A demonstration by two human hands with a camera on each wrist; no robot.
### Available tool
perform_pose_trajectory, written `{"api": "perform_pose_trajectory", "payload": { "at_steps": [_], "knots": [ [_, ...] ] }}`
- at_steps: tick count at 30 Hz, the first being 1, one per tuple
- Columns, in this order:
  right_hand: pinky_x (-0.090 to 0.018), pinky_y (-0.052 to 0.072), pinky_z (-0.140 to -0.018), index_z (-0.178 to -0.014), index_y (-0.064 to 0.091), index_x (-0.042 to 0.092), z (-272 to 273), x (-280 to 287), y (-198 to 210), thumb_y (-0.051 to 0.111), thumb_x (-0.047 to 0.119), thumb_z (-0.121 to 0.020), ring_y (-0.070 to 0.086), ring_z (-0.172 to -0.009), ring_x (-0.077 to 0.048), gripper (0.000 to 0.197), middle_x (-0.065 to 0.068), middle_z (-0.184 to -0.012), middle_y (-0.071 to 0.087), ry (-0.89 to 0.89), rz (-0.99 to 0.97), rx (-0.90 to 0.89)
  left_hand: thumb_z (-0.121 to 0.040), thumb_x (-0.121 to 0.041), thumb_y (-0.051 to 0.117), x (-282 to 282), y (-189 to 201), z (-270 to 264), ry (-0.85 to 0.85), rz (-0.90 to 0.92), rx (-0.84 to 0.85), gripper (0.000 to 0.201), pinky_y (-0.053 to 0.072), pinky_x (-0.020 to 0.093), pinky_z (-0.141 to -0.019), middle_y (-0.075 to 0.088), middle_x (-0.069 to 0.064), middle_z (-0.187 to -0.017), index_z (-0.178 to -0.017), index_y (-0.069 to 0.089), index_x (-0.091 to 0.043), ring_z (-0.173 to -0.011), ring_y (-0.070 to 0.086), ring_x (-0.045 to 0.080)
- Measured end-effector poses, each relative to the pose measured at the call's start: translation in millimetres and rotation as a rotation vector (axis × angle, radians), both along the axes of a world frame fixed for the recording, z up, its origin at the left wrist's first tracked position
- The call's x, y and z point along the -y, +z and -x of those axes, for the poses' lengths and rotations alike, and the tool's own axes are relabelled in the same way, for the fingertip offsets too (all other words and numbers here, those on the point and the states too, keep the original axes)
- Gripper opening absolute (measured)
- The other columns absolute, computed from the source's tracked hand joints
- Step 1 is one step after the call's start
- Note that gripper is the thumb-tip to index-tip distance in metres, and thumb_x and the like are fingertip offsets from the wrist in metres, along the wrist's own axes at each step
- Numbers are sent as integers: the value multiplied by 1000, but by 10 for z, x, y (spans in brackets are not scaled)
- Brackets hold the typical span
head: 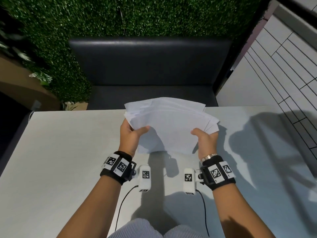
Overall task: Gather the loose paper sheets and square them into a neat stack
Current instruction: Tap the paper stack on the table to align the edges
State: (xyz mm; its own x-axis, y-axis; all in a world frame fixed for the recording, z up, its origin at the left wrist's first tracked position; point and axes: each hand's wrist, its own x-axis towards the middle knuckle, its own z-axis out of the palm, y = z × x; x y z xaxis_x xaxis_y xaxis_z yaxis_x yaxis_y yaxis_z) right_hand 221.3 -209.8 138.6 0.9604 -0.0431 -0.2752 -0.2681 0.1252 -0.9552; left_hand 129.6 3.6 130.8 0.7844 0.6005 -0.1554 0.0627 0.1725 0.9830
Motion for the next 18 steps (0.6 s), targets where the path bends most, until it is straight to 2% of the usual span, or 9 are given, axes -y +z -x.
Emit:
{"api": "perform_pose_trajectory", "payload": {
  "at_steps": [3, 5, 7, 8, 10, 13, 16, 18],
  "knots": [
    [-25, 45, -49, -84, 64, 26, 16, 74, -73, 54, -20, -73, 56, -61, -9, 48, 9, -73, 62, 38, 52, 29, -64, 4, 75, -27, -66, 34, 18, 33, -27, 54, 56, 33, -82, 73, 6, -107, -115, 64, -6, -99, 71, 23],
    [-29, 46, -56, -87, 63, 22, 54, 50, -137, 58, -19, -75, 57, -65, -11, 43, 4, -78, 62, 104, 96, -5, -62, 2, 75, 7, -137, 38, -25, 4, -94, 48, 52, 32, -81, 70, 2, -101, -109, 64, -5, -95, 67, 23],
    [-27, 47, -67, -87, 63, 12, 80, 16, -177, 65, -14, -77, 61, -68, -11, 27, 1, -78, 63, 137, 117, -42, -67, 8, 75, 53, -170, 17, -61, -33, -129, 40, 50, 25, -76, 66, 0, -97, -102, 64, -8, -90, 63, 21],
    [-23, 49, -66, -86, 63, 11, 84, -8, -173, 66, -12, -78, 62, -69, -9, 25, 2, -78, 64, 142, 114, -47, -69, 9, 75, 72, -165, -4, -75, -49, -132, 39, 50, 22, -74, 66, 1, -96, -100, 64, -11, -88, 63, 20],
    [-15, 52, -64, -92, 64, 11, 82, -49, -107, 66, -13, -78, 65, -72, -5, 28, 5, -81, 67, 134, 88, -23, -72, 8, 76, 92, -126, -32, -96, -85, -130, 38, 53, 23, -74, 72, 1, -97, -101, 68, -15, -85, 69, 16],
    [-19, 55, -65, -96, 66, 13, 43, -38, -57, 67, -13, -76, 68, -75, -7, 33, 4, -85, 70, 123, 73, -10, -73, 10, 76, 101, -67, -38, -87, -61, -123, 41, 58, 23, -72, 77, -2, -95, -107, 72, -12, -83, 74, 8],
    [-21, 52, -61, -109, 66, 2, 15, -10, -104, 67, -12, -75, 68, -85, -22, 37, -3, -91, 71, 184, 149, -50, -71, 13, 76, 96, -99, -45, -82, -54, -143, 42, 55, 22, -69, 77, -1, -92, -107, 71, -10, -89, 74, 19],
    [-20, 49, -55, -110, 65, 0, 16, -17, -109, 66, -11, -76, 66, -81, -20, 36, 1, -86, 69, 217, 169, -91, -71, 13, 76, 109, -95, -55, -85, -40, -156, 42, 54, 19, -68, 76, -3, -91, -105, 71, -12, -92, 73, 23]
  ]
}}
